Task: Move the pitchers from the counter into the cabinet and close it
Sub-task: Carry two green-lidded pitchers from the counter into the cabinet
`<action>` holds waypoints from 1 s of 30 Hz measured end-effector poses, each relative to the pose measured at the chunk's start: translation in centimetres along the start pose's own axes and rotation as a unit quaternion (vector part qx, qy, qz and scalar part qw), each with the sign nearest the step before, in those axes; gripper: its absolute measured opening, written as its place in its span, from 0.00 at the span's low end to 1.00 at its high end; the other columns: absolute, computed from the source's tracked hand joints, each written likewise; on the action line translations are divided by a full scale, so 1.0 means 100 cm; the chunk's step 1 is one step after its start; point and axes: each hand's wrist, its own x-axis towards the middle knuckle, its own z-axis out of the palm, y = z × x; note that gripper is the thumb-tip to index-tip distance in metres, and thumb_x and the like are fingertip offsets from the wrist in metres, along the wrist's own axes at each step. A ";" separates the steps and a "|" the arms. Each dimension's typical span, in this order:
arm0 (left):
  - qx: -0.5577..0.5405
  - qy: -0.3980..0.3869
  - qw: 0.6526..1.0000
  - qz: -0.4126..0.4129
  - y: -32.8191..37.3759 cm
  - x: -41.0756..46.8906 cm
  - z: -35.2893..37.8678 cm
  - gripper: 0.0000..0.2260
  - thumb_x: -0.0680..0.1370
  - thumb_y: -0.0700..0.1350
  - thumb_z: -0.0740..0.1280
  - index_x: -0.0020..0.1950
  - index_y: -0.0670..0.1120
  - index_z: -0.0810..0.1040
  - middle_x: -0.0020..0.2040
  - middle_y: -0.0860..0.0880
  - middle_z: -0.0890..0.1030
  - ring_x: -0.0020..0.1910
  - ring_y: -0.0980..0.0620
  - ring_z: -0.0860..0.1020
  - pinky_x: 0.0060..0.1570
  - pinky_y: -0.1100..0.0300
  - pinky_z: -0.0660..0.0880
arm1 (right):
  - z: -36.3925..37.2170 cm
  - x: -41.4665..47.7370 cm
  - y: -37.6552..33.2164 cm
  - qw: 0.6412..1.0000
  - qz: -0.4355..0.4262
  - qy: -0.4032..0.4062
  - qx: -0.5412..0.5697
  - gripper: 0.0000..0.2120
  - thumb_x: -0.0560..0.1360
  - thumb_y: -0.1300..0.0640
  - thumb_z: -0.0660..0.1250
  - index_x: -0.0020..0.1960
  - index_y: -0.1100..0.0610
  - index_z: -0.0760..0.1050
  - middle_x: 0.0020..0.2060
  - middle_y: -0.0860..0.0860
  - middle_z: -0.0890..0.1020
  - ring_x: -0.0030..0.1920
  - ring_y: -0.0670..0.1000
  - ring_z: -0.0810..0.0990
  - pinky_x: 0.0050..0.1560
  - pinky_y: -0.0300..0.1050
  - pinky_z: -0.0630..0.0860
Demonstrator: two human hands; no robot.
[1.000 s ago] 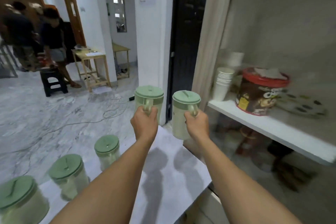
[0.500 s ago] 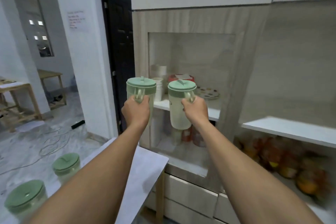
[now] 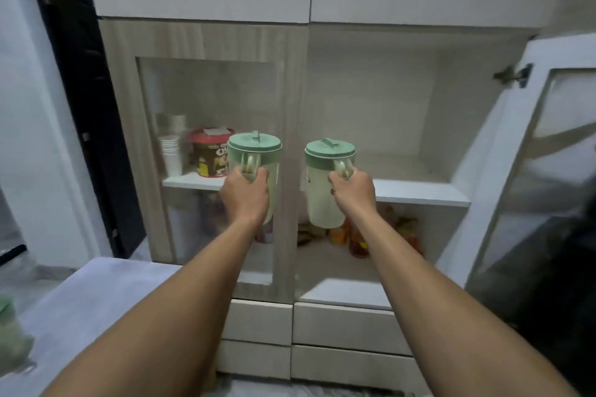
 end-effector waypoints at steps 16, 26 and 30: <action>-0.081 -0.130 0.988 0.005 0.058 -0.032 0.160 0.07 0.77 0.47 0.67 0.40 0.47 0.77 0.36 0.51 0.79 0.38 0.49 0.77 0.37 0.58 0.68 | -0.127 0.077 0.050 0.992 0.035 0.119 -0.016 0.08 0.74 0.54 0.68 0.44 0.58 0.79 0.38 0.55 0.84 0.41 0.56 0.83 0.40 0.48 0.75; -0.081 -0.176 0.981 0.023 0.061 0.025 0.273 0.08 0.75 0.49 0.66 0.41 0.46 0.78 0.35 0.50 0.78 0.40 0.45 0.77 0.41 0.55 0.70 | -0.136 0.174 0.072 0.985 0.049 0.167 -0.004 0.06 0.74 0.56 0.67 0.41 0.58 0.77 0.34 0.54 0.80 0.35 0.54 0.79 0.36 0.46 0.72; -0.087 -0.192 0.978 0.006 0.055 0.042 0.326 0.08 0.76 0.49 0.65 0.41 0.46 0.78 0.33 0.51 0.78 0.40 0.45 0.77 0.40 0.57 0.68 | -0.143 0.221 0.089 0.983 0.054 0.175 -0.006 0.07 0.76 0.56 0.67 0.40 0.57 0.77 0.34 0.53 0.80 0.35 0.53 0.79 0.36 0.46 0.73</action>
